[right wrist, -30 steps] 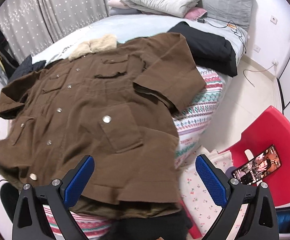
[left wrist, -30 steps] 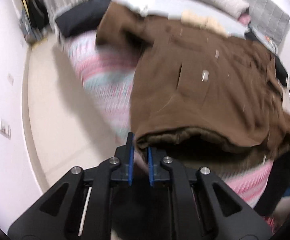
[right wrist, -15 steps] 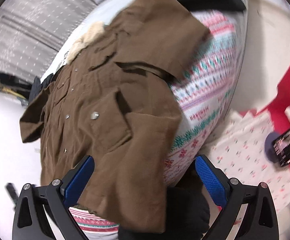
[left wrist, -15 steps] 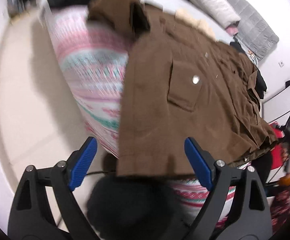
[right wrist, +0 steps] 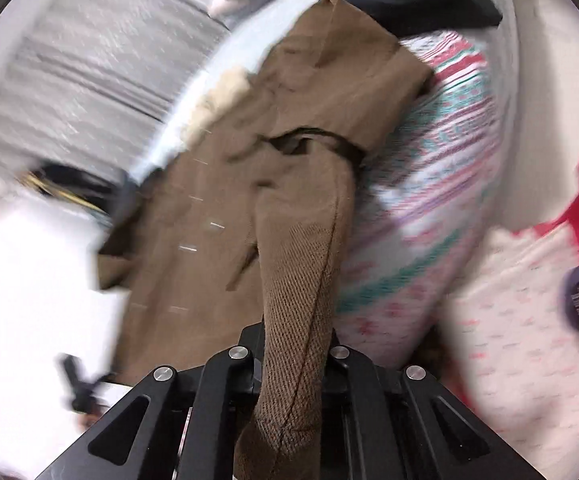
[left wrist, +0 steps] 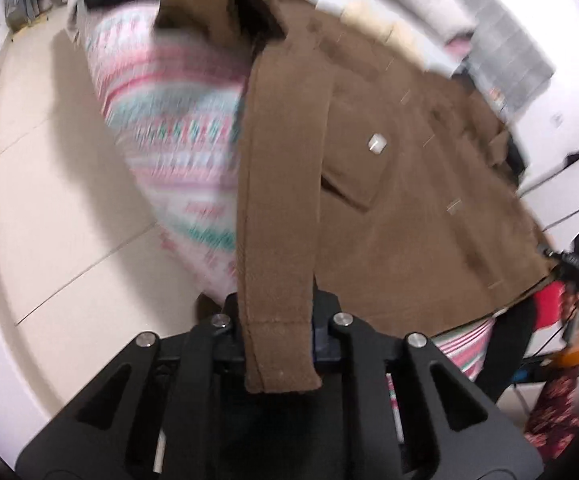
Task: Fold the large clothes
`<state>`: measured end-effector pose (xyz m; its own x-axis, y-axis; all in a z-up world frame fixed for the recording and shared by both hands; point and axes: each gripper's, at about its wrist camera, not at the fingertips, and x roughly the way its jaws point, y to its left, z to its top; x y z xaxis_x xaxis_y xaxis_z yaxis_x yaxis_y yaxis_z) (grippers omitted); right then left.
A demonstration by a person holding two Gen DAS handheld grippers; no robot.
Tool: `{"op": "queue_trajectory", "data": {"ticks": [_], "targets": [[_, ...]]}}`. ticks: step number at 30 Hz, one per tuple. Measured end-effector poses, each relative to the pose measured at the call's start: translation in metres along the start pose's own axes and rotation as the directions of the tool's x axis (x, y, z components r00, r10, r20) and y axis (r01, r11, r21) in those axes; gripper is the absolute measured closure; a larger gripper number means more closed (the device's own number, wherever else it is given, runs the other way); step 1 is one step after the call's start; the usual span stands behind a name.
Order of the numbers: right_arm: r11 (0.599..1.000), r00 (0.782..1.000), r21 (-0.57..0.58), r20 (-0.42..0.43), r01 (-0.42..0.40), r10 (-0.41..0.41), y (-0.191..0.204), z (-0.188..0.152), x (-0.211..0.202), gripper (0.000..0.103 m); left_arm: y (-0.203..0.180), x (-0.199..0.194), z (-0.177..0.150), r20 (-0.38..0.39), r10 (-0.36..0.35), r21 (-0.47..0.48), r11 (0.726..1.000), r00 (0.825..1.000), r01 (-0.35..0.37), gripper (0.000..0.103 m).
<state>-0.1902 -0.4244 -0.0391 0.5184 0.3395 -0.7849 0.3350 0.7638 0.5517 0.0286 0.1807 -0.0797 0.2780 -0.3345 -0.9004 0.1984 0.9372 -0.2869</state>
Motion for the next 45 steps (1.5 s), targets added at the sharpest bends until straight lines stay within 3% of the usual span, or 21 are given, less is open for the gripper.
{"op": "queue_trajectory", "data": {"ticks": [1, 3, 6, 8, 10, 12, 15, 20, 25, 28, 32, 36, 38, 40, 41, 42, 43, 45], "targets": [[0.994, 0.994, -0.039, -0.034, 0.106, -0.108, 0.001, -0.003, 0.011, 0.094, -0.005, 0.017, -0.003, -0.06, 0.05, 0.034, 0.998, 0.997, -0.048, 0.083], [0.959, 0.956, -0.12, -0.117, 0.257, -0.271, 0.006, -0.011, 0.043, 0.091, -0.014, 0.029, -0.004, -0.075, 0.115, 0.076, 0.991, 0.991, -0.109, 0.078], [0.915, 0.919, -0.169, -0.087, 0.367, -0.385, 0.018, -0.017, 0.051, 0.076, -0.029, 0.017, 0.0, -0.031, 0.169, 0.104, 0.981, 0.985, -0.165, 0.064], [0.895, 0.905, -0.174, -0.038, 0.411, -0.423, 0.026, -0.009, 0.038, 0.065, -0.033, 0.005, 0.005, 0.027, 0.215, 0.13, 0.968, 0.976, -0.217, 0.033], [0.874, 0.89, -0.183, 0.02, 0.45, -0.455, 0.036, -0.002, 0.025, 0.047, -0.037, -0.007, 0.009, 0.101, 0.241, 0.137, 0.958, 0.965, -0.254, 0.022], [0.864, 0.886, -0.196, 0.078, 0.463, -0.457, 0.049, 0.008, 0.016, 0.04, -0.033, -0.01, 0.024, 0.132, 0.241, 0.124, 0.958, 0.961, -0.257, 0.022], [0.87, 0.898, -0.224, 0.129, 0.44, -0.421, 0.069, 0.019, 0.009, 0.034, -0.024, -0.012, 0.048, 0.143, 0.237, 0.099, 0.963, 0.961, -0.253, 0.022], [0.861, 0.917, -0.319, 0.175, 0.397, -0.358, 0.119, 0.03, 0.031, 0.032, -0.026, -0.008, 0.089, 0.193, 0.238, 0.035, 0.968, 0.952, -0.249, 0.022], [0.833, 0.923, -0.399, 0.182, 0.384, -0.339, 0.152, 0.042, 0.066, 0.032, -0.027, 0.008, 0.122, 0.196, 0.303, -0.037, 0.953, 0.932, -0.302, 0.022], [0.833, 0.912, -0.377, 0.226, 0.406, -0.343, 0.148, 0.059, 0.076, 0.032, -0.039, 0.012, 0.128, 0.205, 0.266, -0.03, 0.964, 0.942, -0.265, 0.022], [0.817, 0.861, -0.288, 0.265, 0.5, -0.434, 0.12, 0.097, 0.096, 0.03, -0.067, 0.018, 0.132, 0.229, 0.243, 0.036, 0.966, 0.943, -0.257, 0.022], [0.846, 0.885, -0.266, 0.204, 0.462, -0.419, 0.099, 0.127, 0.133, 0.029, -0.098, 0.033, 0.138, 0.227, 0.212, 0.105, 0.965, 0.95, -0.24, 0.022], [0.824, 0.865, -0.267, 0.201, 0.499, -0.459, 0.091, 0.138, 0.156, 0.029, -0.109, 0.041, 0.14, 0.218, 0.204, 0.12, 0.965, 0.954, -0.234, 0.022], [0.773, 0.819, -0.275, 0.246, 0.572, -0.519, 0.086, 0.145, 0.171, 0.029, -0.119, 0.047, 0.141, 0.211, 0.196, 0.133, 0.965, 0.958, -0.227, 0.022], [0.758, 0.806, -0.279, 0.268, 0.59, -0.529, 0.083, 0.146, 0.173, 0.029, -0.122, 0.048, 0.14, 0.21, 0.192, 0.142, 0.964, 0.959, -0.224, 0.022], [0.761, 0.805, -0.273, 0.279, 0.589, -0.523, 0.081, 0.147, 0.17, 0.037, -0.126, 0.049, 0.138, 0.212, 0.187, 0.155, 0.963, 0.959, -0.222, 0.022], [0.774, 0.812, -0.261, 0.281, 0.577, -0.511, 0.078, 0.148, 0.164, 0.065, -0.13, 0.05, 0.137, 0.214, 0.184, 0.17, 0.96, 0.959, -0.222, 0.022], [0.81, 0.843, -0.253, 0.269, 0.529, -0.466, 0.074, 0.151, 0.144, 0.092, -0.135, 0.052, 0.134, 0.223, 0.189, 0.202, 0.951, 0.956, -0.235, 0.022]]}}
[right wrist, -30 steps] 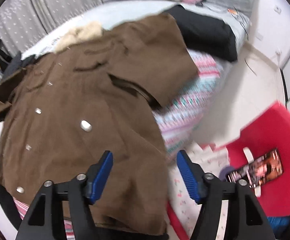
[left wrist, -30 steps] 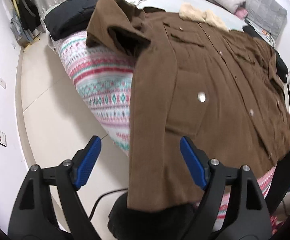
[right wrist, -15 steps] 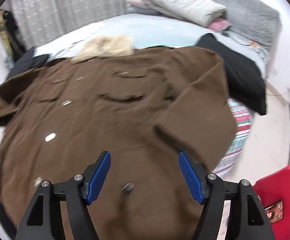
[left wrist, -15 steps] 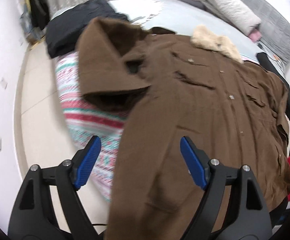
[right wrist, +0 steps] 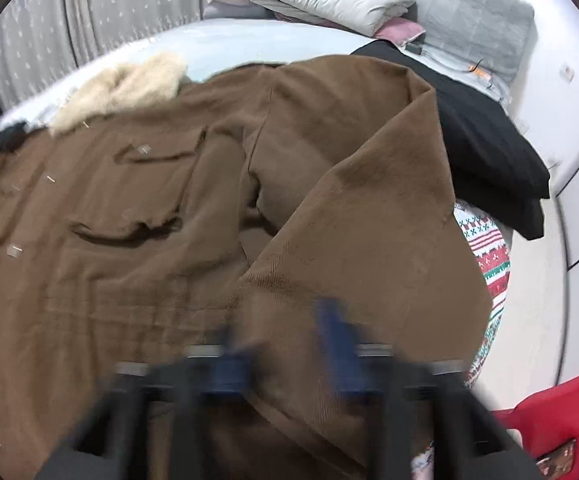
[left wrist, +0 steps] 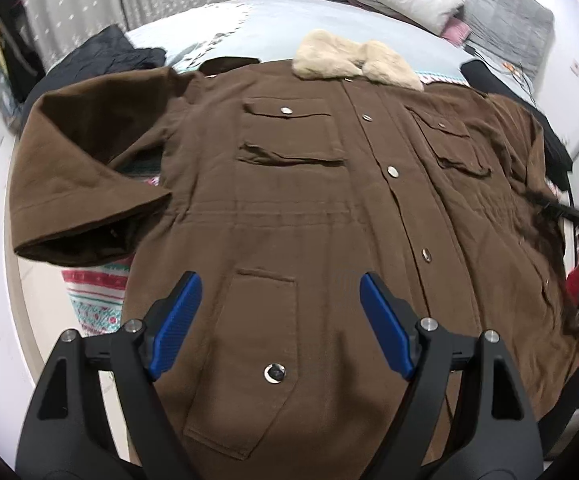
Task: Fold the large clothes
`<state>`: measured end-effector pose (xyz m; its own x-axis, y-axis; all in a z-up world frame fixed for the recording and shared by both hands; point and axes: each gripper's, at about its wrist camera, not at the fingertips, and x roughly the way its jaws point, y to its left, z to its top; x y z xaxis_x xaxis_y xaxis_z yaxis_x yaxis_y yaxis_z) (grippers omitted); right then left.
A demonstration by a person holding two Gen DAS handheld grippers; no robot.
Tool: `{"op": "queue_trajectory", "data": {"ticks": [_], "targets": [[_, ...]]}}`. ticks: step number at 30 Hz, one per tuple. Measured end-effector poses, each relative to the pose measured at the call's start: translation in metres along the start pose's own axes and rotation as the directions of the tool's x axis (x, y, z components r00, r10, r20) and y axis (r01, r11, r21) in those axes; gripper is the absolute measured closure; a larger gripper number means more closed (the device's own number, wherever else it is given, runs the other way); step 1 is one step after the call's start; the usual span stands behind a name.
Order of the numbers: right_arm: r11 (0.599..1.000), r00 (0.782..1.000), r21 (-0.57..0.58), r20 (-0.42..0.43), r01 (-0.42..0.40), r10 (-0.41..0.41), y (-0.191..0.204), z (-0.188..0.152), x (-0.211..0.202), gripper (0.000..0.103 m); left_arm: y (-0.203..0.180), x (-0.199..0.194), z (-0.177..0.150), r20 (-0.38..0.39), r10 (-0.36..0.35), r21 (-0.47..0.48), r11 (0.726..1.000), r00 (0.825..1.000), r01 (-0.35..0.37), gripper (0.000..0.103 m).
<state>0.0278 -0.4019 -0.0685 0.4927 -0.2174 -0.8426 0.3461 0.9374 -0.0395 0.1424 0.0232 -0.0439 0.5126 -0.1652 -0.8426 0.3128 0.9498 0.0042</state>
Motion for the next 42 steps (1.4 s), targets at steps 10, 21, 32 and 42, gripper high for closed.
{"op": "queue_trajectory", "data": {"ticks": [10, 21, 32, 42], "targets": [[0.869, 0.843, 0.043, 0.224, 0.493, -0.489, -0.117, 0.07, -0.099, 0.097, -0.011, 0.015, -0.004, -0.015, 0.009, 0.046, 0.999, 1.0, -0.008, 0.022], [0.61, 0.61, 0.006, -0.023, 0.792, -0.792, -0.223, 0.126, 0.002, 0.091, 0.012, 0.012, 0.002, -0.001, 0.095, 0.003, 0.995, 0.995, -0.095, 0.022], [0.854, 0.836, 0.117, 0.173, 0.507, -0.52, -0.135, 0.12, -0.053, 0.03, 0.116, 0.011, 0.024, 0.016, 0.267, -0.347, 0.905, 0.964, -0.245, 0.022], [0.953, 0.95, -0.133, 0.196, 0.272, -0.244, 0.002, 0.086, -0.041, 0.03, 0.179, 0.057, 0.049, -0.108, 0.526, -0.391, 0.757, 0.843, -0.523, 0.096]]}}
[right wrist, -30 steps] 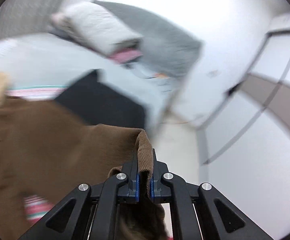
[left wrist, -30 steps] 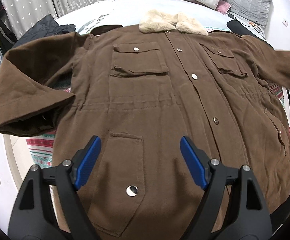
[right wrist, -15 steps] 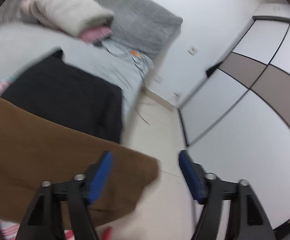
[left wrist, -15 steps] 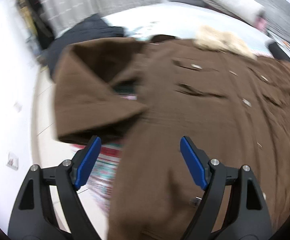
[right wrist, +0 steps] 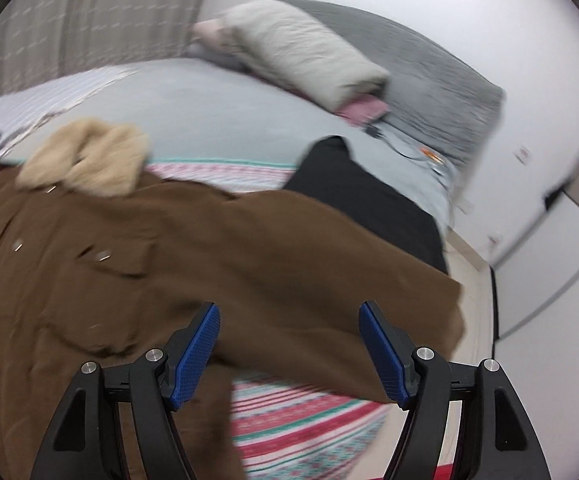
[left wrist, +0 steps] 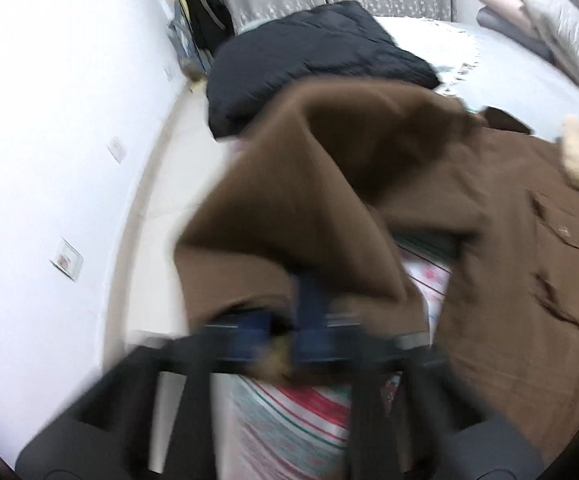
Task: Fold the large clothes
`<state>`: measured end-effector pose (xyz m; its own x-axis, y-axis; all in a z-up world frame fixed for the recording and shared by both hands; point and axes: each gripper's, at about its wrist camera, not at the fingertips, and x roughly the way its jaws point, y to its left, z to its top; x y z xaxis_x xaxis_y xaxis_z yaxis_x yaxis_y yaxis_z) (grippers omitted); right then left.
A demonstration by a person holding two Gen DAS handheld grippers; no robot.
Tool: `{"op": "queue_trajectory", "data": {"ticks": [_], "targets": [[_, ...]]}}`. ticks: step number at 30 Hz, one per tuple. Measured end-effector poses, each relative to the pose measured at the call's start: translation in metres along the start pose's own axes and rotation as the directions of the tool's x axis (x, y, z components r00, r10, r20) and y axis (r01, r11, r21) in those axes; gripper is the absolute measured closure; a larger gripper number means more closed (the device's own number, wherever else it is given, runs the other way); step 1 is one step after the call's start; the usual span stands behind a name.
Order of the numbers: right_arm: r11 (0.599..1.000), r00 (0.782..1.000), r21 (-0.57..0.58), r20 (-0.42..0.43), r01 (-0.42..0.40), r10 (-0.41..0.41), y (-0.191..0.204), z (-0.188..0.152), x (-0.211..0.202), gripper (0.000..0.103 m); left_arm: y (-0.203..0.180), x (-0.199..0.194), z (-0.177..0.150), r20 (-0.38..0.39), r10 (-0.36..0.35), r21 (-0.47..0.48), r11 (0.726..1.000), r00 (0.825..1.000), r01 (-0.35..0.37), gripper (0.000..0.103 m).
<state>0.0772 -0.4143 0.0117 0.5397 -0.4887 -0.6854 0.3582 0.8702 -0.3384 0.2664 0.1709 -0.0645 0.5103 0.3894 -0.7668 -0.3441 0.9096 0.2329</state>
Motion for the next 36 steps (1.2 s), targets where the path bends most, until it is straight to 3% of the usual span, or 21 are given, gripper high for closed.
{"op": "queue_trajectory", "data": {"ticks": [2, 5, 7, 9, 10, 11, 12, 13, 14, 16, 19, 21, 23, 25, 29, 33, 36], "targets": [[0.999, 1.0, -0.036, 0.007, -0.002, 0.003, 0.014, 0.003, 0.0, 0.03, 0.02, 0.004, 0.018, 0.013, 0.033, 0.0, 0.999, 0.999, -0.033, 0.097], [0.999, 0.999, -0.045, 0.021, -0.026, 0.027, 0.025, 0.007, -0.002, 0.03, 0.052, 0.001, 0.054, 0.086, 0.144, 0.004, 0.99, 0.986, -0.144, 0.097], [0.998, 0.999, -0.052, 0.007, -0.046, 0.046, 0.031, 0.01, 0.001, 0.03, 0.08, 0.001, 0.086, 0.12, 0.231, -0.038, 0.973, 0.966, -0.228, 0.097], [0.997, 0.999, -0.062, -0.004, -0.041, 0.041, 0.039, 0.009, 0.0, 0.03, 0.103, 0.005, 0.118, 0.138, 0.266, -0.051, 0.964, 0.954, -0.262, 0.091], [0.997, 0.999, -0.068, -0.008, -0.034, 0.034, 0.041, 0.01, 0.001, 0.03, 0.112, 0.009, 0.135, 0.127, 0.331, -0.05, 0.944, 0.935, -0.327, 0.091], [0.997, 1.0, -0.072, -0.009, -0.028, 0.028, 0.044, 0.011, 0.001, 0.03, 0.118, 0.011, 0.147, 0.119, 0.419, -0.054, 0.908, 0.9, -0.415, 0.091], [0.997, 1.0, -0.069, -0.006, -0.029, 0.029, 0.046, 0.013, 0.001, 0.03, 0.123, 0.01, 0.157, 0.116, 0.466, -0.06, 0.885, 0.877, -0.462, 0.088], [0.997, 0.999, -0.059, -0.002, -0.042, 0.041, 0.046, 0.016, 0.0, 0.03, 0.127, 0.005, 0.165, 0.114, 0.457, -0.068, 0.89, 0.882, -0.452, 0.078], [0.997, 0.997, -0.041, -0.001, -0.071, 0.071, 0.043, 0.019, 0.001, 0.03, 0.128, -0.002, 0.168, 0.118, 0.41, -0.073, 0.912, 0.905, -0.404, 0.056], [0.992, 0.992, -0.007, -0.007, -0.126, 0.126, 0.038, 0.025, 0.005, 0.03, 0.115, -0.016, 0.167, 0.148, 0.294, -0.048, 0.956, 0.944, -0.29, 0.025], [0.979, 0.979, 0.038, -0.031, -0.199, 0.2, 0.036, 0.042, 0.024, 0.03, 0.07, -0.032, 0.156, 0.207, 0.136, 0.105, 0.981, 0.969, -0.16, 0.024], [0.969, 0.968, 0.044, -0.048, -0.245, 0.247, 0.039, 0.054, 0.039, 0.03, 0.031, -0.031, 0.151, 0.195, 0.025, 0.231, 0.97, 0.98, -0.071, 0.024], [0.957, 0.956, 0.042, -0.062, -0.286, 0.288, 0.045, 0.068, 0.056, 0.03, -0.015, -0.031, 0.141, 0.157, -0.082, 0.34, 0.94, 0.984, 0.024, 0.024], [0.95, 0.946, 0.025, -0.082, -0.312, 0.313, 0.053, 0.083, 0.073, 0.03, -0.077, -0.023, 0.134, 0.091, -0.184, 0.45, 0.884, 0.979, 0.124, 0.024], [0.946, 0.941, -0.014, -0.103, -0.325, 0.322, 0.071, 0.116, 0.117, 0.03, -0.172, -0.007, 0.127, 0.034, -0.269, 0.601, 0.775, 0.963, 0.195, 0.024], [0.93, 0.929, -0.064, -0.115, -0.361, 0.352, 0.09, 0.144, 0.17, 0.03, -0.235, 0.017, 0.132, -0.043, -0.347, 0.642, 0.709, 0.937, 0.292, 0.024], [0.91, 0.911, -0.101, -0.148, -0.402, 0.386, 0.11, 0.154, 0.204, 0.03, -0.263, 0.044, 0.14, -0.131, -0.415, 0.619, 0.675, 0.9, 0.402, 0.024]]}}
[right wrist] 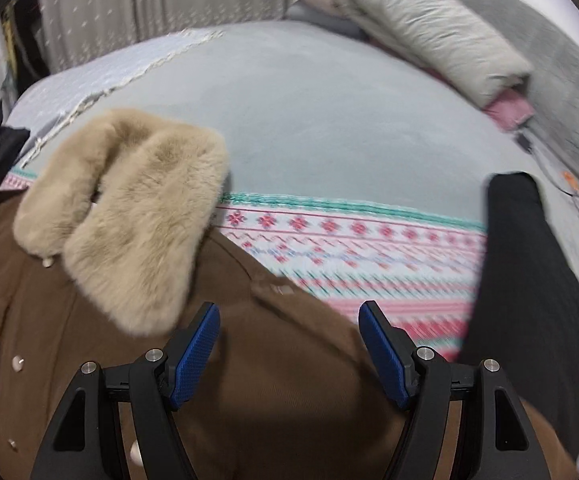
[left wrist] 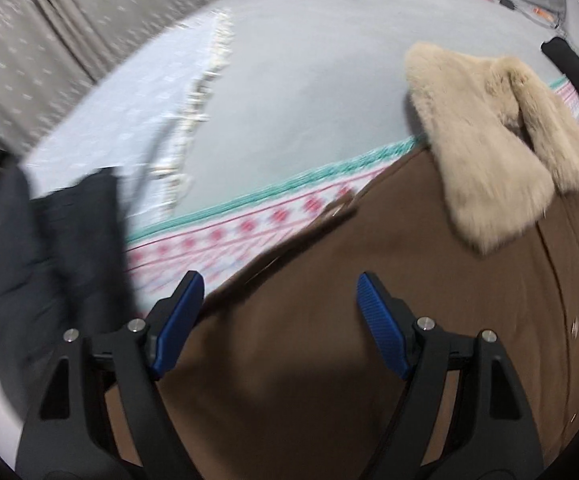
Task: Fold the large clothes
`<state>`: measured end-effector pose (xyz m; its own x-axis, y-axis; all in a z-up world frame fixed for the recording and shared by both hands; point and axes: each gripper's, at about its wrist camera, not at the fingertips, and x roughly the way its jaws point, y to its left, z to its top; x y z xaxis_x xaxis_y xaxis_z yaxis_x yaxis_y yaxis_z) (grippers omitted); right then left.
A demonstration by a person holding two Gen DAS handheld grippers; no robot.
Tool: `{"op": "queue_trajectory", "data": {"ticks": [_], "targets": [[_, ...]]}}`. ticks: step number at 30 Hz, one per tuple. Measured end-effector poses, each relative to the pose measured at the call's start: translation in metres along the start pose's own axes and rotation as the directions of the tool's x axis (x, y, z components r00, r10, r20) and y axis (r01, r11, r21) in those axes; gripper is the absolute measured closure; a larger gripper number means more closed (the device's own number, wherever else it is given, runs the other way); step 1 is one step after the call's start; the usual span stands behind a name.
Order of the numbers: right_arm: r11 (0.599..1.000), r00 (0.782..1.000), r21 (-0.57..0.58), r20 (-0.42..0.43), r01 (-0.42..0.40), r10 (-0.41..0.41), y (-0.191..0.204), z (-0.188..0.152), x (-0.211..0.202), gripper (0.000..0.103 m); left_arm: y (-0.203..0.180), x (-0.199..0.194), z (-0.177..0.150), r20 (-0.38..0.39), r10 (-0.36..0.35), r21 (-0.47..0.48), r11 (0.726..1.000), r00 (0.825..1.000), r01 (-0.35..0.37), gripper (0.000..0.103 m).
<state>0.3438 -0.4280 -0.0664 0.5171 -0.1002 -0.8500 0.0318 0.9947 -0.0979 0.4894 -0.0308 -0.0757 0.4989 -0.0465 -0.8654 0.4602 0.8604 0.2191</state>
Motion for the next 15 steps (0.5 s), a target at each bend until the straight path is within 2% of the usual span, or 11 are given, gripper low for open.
{"op": "queue_trajectory", "data": {"ticks": [2, 4, 6, 7, 8, 9, 10, 11, 12, 13, 15], "targets": [[0.998, 0.998, -0.014, -0.016, -0.069, 0.069, 0.005, 0.008, 0.023, 0.03, 0.0, 0.029, 0.013, -0.023, -0.048, -0.011, 0.999, 0.999, 0.048, 0.024], [0.993, 0.993, -0.021, -0.036, -0.112, 0.111, 0.012, 0.012, 0.044, 0.03, 0.002, 0.04, 0.009, -0.066, -0.113, -0.039, 0.993, 0.991, 0.111, 0.023], [0.992, 0.991, -0.026, -0.063, -0.123, 0.121, 0.02, 0.013, 0.063, 0.03, 0.011, 0.048, 0.001, -0.047, -0.182, -0.102, 0.979, 0.982, 0.177, 0.024], [0.993, 0.992, -0.019, -0.051, -0.12, 0.119, 0.024, 0.013, 0.067, 0.031, 0.01, 0.053, 0.002, -0.045, -0.22, -0.134, 0.968, 0.975, 0.212, 0.029], [0.992, 0.992, -0.007, -0.027, -0.125, 0.125, 0.026, 0.013, 0.067, 0.036, 0.01, 0.05, 0.001, -0.043, -0.242, -0.153, 0.96, 0.969, 0.233, 0.039], [0.989, 0.989, 0.009, -0.016, -0.144, 0.145, 0.028, 0.013, 0.065, 0.057, 0.011, 0.046, -0.001, -0.042, -0.253, -0.165, 0.956, 0.966, 0.243, 0.046], [0.984, 0.984, 0.016, -0.015, -0.176, 0.176, 0.032, 0.013, 0.063, 0.071, 0.007, 0.039, -0.003, -0.037, -0.249, -0.161, 0.957, 0.968, 0.24, 0.066], [0.983, 0.983, 0.01, -0.018, -0.182, 0.182, 0.039, 0.013, 0.059, 0.086, 0.003, 0.032, -0.006, -0.031, -0.231, -0.155, 0.962, 0.972, 0.224, 0.081], [0.986, 0.986, -0.014, -0.019, -0.164, 0.164, 0.049, 0.013, 0.056, 0.092, -0.001, 0.025, -0.009, -0.021, -0.206, -0.163, 0.966, 0.978, 0.2, 0.085], [0.992, 0.994, -0.057, -0.007, -0.113, 0.113, 0.061, 0.012, 0.051, 0.094, -0.004, 0.017, -0.012, 0.003, -0.187, -0.178, 0.967, 0.982, 0.185, 0.09], [0.995, 0.999, -0.094, 0.048, -0.014, 0.019, 0.078, 0.01, 0.037, 0.096, -0.004, -0.001, -0.019, 0.113, -0.151, -0.216, 0.961, 0.982, 0.173, 0.091]]}}
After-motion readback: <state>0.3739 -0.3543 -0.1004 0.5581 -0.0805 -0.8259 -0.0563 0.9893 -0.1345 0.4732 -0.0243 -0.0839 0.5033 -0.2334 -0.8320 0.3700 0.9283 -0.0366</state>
